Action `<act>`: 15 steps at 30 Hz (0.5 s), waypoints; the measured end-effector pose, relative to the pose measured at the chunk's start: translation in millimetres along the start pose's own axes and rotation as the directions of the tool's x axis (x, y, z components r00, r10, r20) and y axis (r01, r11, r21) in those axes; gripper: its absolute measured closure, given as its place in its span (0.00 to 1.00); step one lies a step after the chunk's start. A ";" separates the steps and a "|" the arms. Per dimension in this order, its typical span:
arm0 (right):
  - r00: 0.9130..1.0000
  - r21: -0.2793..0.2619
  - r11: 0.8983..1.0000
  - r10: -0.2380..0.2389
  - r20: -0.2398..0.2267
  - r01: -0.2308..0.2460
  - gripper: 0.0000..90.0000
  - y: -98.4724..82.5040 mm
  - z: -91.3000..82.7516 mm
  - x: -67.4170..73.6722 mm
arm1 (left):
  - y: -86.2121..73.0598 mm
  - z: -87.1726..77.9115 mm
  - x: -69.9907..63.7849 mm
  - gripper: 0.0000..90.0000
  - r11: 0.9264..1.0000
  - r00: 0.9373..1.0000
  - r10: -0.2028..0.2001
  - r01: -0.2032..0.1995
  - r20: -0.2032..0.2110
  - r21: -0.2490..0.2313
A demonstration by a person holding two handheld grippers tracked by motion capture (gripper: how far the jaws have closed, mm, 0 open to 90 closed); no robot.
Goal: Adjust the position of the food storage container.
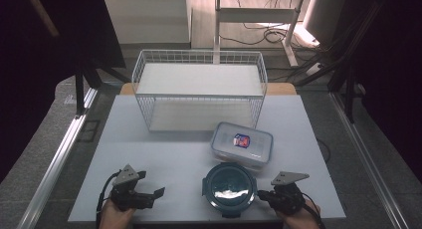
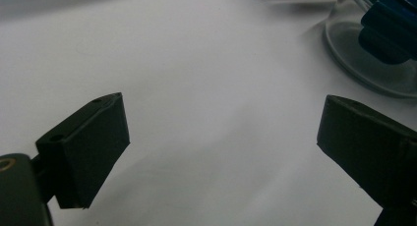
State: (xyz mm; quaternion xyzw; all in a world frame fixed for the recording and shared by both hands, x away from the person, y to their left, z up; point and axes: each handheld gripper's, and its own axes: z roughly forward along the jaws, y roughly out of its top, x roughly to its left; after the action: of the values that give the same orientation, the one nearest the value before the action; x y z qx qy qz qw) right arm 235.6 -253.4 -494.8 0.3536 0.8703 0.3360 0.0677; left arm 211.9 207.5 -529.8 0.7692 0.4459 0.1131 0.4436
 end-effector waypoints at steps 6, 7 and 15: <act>1.000 0.003 1.000 0.020 0.004 -0.020 1.00 -0.2 3.3 -1.5 | 0.3 0.9 -0.4 0.07 1.000 1.000 -0.004 0.004 0.006 0.011; 1.000 0.014 1.000 0.019 -0.001 -0.019 1.00 -0.1 4.5 -1.0 | 0.5 0.9 -0.4 0.07 1.000 1.000 -0.005 0.005 0.008 0.012; 1.000 0.037 0.999 -0.002 -0.018 0.002 1.00 5.7 18.1 9.0 | 0.9 1.5 -1.2 0.08 1.000 1.000 -0.014 0.014 0.022 0.020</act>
State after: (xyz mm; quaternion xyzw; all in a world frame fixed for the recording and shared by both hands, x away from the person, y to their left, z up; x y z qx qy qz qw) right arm 238.6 -234.8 -503.9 0.3510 0.8773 0.3228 0.0539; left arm 212.7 205.5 -529.7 0.7716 0.4475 0.0971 0.4416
